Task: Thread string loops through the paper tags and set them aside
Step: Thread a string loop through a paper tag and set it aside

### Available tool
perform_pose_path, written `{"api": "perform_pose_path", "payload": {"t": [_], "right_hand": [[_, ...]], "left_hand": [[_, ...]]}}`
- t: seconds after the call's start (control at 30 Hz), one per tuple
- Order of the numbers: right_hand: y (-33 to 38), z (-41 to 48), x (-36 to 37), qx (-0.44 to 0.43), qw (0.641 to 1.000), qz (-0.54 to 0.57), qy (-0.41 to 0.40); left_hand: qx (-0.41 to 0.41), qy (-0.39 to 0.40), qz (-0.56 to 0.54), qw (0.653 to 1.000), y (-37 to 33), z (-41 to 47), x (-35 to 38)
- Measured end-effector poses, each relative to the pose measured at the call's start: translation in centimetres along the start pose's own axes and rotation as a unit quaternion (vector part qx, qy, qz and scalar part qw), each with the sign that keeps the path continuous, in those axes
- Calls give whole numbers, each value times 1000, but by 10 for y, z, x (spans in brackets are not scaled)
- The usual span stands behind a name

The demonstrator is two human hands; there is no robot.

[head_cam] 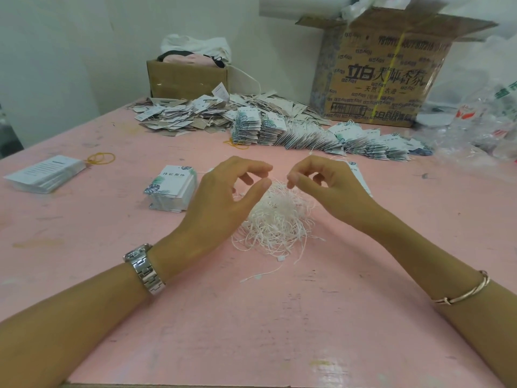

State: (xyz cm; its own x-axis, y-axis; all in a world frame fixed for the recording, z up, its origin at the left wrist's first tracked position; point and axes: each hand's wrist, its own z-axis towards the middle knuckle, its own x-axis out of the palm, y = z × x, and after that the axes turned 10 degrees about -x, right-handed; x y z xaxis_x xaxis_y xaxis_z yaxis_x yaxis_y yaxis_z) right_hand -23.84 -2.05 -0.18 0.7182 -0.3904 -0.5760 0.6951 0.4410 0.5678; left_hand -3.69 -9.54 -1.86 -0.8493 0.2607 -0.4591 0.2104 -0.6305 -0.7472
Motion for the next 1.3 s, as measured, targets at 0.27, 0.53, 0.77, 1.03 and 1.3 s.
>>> {"api": "perform_pose_path", "payload": {"t": [0.27, 0.53, 0.77, 1.03, 1.3], "right_hand": [[21, -2, 10, -71, 994, 78, -16], [17, -3, 6, -31, 994, 104, -15], [11, -1, -1, 21, 990, 139, -26], [-3, 2, -13, 105, 972, 179, -110], [-7, 6, -20, 175, 907, 299, -240]], "left_hand": [[-12, 84, -73, 994, -6, -2, 2], [-3, 43, -147, 988, -7, 2, -6], [-26, -64, -200, 977, -5, 6, -10], [-63, -102, -234, 965, -3, 10, -10], [-43, -34, -150, 987, 0, 5, -8]]}}
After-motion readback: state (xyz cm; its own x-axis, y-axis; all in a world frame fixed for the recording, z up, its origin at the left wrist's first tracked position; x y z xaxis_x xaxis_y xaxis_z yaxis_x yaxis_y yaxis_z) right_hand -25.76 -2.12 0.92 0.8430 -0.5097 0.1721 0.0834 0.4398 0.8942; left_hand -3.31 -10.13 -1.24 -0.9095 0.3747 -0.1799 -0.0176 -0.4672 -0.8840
